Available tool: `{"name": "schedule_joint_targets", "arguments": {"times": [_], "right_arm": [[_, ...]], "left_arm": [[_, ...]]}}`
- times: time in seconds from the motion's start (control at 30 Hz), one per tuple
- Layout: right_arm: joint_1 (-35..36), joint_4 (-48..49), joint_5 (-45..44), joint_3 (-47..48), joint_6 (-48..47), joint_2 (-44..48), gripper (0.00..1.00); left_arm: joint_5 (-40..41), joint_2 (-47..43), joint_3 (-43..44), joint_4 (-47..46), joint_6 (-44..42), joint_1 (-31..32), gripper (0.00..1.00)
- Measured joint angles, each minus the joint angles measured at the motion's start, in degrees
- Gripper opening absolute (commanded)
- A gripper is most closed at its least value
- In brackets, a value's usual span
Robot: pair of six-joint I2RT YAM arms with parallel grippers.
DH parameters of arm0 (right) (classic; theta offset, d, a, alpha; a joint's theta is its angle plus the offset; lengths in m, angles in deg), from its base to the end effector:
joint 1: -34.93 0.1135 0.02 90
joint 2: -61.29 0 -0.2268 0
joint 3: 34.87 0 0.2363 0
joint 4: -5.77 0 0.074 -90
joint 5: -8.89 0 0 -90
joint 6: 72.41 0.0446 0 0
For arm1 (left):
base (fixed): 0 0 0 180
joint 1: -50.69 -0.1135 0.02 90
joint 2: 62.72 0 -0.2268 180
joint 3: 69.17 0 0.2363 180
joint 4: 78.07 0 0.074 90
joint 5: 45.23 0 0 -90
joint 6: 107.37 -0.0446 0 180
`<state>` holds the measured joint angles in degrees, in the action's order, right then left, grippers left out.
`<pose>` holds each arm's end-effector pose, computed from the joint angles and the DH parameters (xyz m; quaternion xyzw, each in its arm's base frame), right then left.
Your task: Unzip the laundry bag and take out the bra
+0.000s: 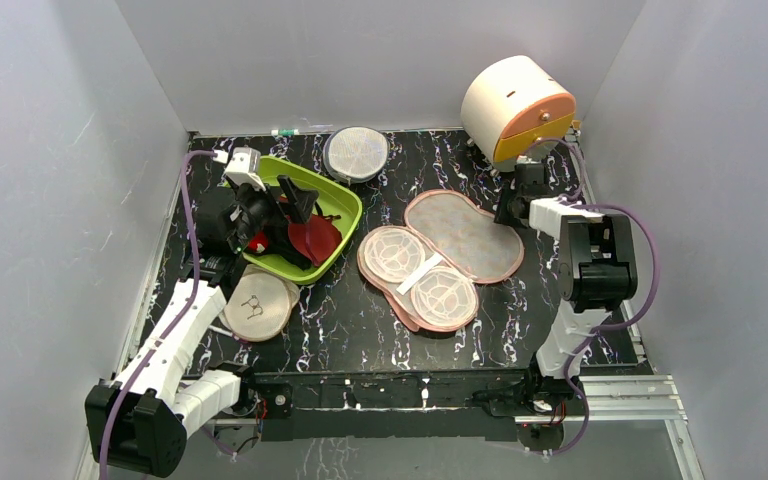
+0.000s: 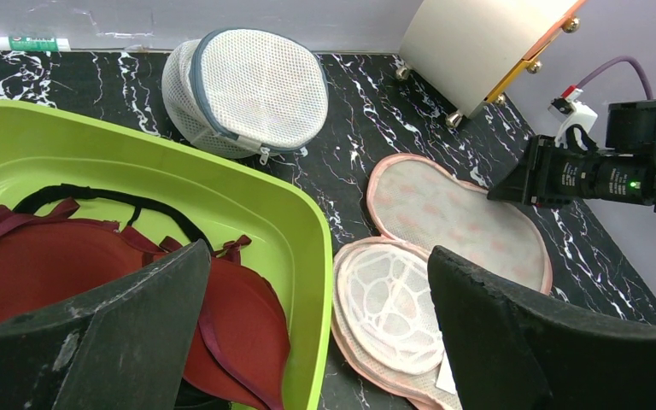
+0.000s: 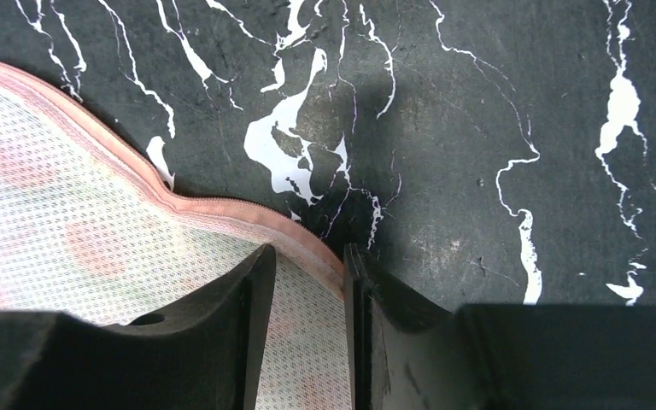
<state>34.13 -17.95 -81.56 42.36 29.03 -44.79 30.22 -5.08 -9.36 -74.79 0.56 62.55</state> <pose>0.3618 -0.0054 0.1232 0.1022 0.9416 0.0260 0.3198 0.2442 -0.0627 0.3118 0.0511 0.7119 -0.2659 0.6480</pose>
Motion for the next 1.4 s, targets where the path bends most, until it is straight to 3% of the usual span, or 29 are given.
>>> {"name": "schedule_joint_targets", "arguments": {"times": [0.3,0.6,0.93,1.17,1.4], "right_arm": [[2.99,-2.64,-6.78,1.57,-1.57,-0.85,0.0],[6.56,-8.07,-10.03,1.77,-1.75,2.08,0.0],[18.86,-14.86,-19.47,1.75,-0.85,16.81,0.0],[20.17,-17.92,-28.89,3.13,-1.31,22.14,0.0],[21.92,-19.5,-27.87,7.37,-3.45,22.82,0.0]], "left_arm": [[0.07,0.0,0.0,0.11,-0.26,0.35,0.98],[0.26,0.0,0.0,0.72,-0.44,0.48,0.98],[0.46,0.0,0.0,1.27,-0.61,0.63,0.98],[0.63,0.0,0.0,1.49,-0.63,0.66,0.98],[0.72,0.0,0.0,2.01,-1.05,0.76,0.98]]}}
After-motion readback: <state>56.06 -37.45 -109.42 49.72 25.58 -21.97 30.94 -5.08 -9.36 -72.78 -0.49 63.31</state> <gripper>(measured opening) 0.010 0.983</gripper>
